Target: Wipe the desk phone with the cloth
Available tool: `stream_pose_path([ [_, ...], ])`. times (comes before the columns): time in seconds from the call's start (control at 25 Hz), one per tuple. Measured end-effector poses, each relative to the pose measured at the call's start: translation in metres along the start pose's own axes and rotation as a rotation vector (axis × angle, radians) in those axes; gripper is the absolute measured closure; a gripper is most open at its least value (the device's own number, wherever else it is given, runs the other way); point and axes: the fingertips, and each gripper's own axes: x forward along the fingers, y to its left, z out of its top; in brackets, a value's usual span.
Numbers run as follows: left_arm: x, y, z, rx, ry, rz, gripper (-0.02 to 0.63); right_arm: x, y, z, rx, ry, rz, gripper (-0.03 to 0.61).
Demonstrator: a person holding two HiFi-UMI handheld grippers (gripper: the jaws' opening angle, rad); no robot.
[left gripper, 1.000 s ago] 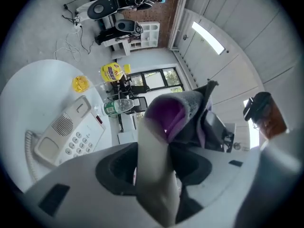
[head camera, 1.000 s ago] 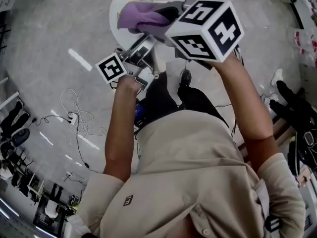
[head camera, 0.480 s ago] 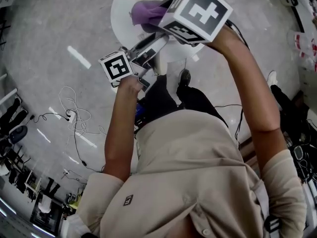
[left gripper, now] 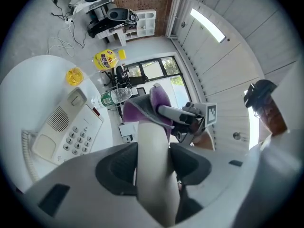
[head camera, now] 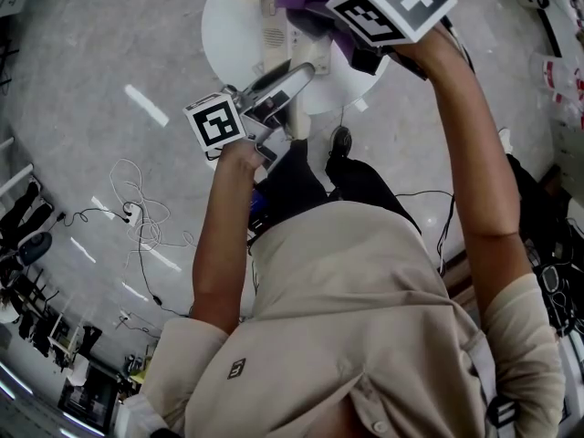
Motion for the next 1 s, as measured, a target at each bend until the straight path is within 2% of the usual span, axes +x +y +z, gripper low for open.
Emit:
stream_pose_path([
  [0.08,-0.001,-0.001,0.002,0.011,-0.005,0.002,0.405,-0.002,-0.007,-0.005,0.013,0.000,-0.015,0.509],
  [0.24,-0.001,-0.003,0.005,-0.017,-0.030,-0.022,0.405,-0.004,-0.013,-0.011,0.033,-0.006,-0.027,0.509],
  [0.56,-0.010,0.003,0.022,0.015,-0.065,0.016,0.405,-0.015,-0.023,-0.010,0.072,-0.071,-0.070,0.511],
  [0.76,-0.022,0.014,0.040,0.060,-0.100,0.078,0.405,-0.028,-0.034,-0.006,0.136,-0.179,-0.125,0.511],
  [1.0,-0.026,0.033,0.057,0.151,-0.125,0.191,0.405,-0.058,-0.047,-0.006,0.249,-0.392,-0.202,0.511],
])
